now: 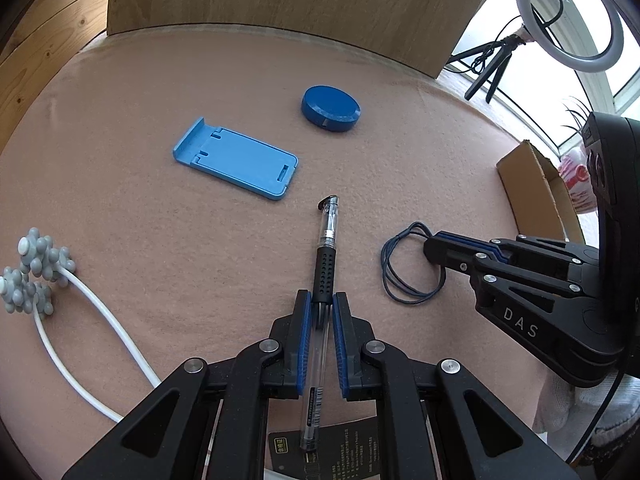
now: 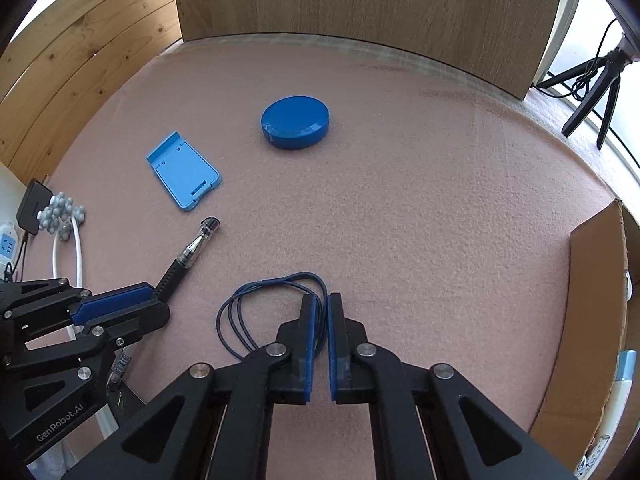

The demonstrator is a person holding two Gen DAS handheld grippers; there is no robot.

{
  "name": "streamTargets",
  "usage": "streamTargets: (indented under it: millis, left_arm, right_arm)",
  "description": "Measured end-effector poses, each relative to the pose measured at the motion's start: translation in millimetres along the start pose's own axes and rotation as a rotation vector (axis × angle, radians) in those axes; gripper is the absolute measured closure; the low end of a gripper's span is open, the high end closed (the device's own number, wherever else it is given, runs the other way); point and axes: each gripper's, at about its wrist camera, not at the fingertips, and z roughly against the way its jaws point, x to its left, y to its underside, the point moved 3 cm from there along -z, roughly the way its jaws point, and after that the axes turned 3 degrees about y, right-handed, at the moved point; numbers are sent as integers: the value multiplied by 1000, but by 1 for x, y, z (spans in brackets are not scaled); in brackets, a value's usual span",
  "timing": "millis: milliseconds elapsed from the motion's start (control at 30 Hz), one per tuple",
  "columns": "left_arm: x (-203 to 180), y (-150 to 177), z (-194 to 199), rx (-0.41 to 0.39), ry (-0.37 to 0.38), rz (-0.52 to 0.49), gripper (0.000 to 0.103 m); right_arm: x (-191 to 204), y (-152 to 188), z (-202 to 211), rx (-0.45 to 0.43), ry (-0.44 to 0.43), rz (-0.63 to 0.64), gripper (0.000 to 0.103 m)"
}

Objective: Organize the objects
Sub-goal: 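Grasp the black pen with the left tool while the right tool grasps the dark cable, then carry the pen and cable into the box and open both tools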

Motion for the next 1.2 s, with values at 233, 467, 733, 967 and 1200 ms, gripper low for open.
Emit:
streamTargets:
  millis: [233, 467, 733, 967, 1200]
  left_arm:
    - [-11, -2, 1, -17, 45, 29, 92]
    - [-43, -9, 6, -30, 80, 1, 92]
    - [-102, -25, 14, -60, 128, -73, 92]
    - [-165, -41, 8, -64, 181, -135, 92]
    - [-242, -53, -16, -42, 238, -214, 92]
  right_arm:
    - [-18, 19, 19, -31, -57, -95, 100]
    - [-46, 37, 57, -102, -75, -174, 100]
    - [-85, 59, 107, -198, -43, -221, 100]
    - [-134, 86, 134, -235, 1, -287, 100]
    - [-180, 111, 152, -259, 46, -359, 100]
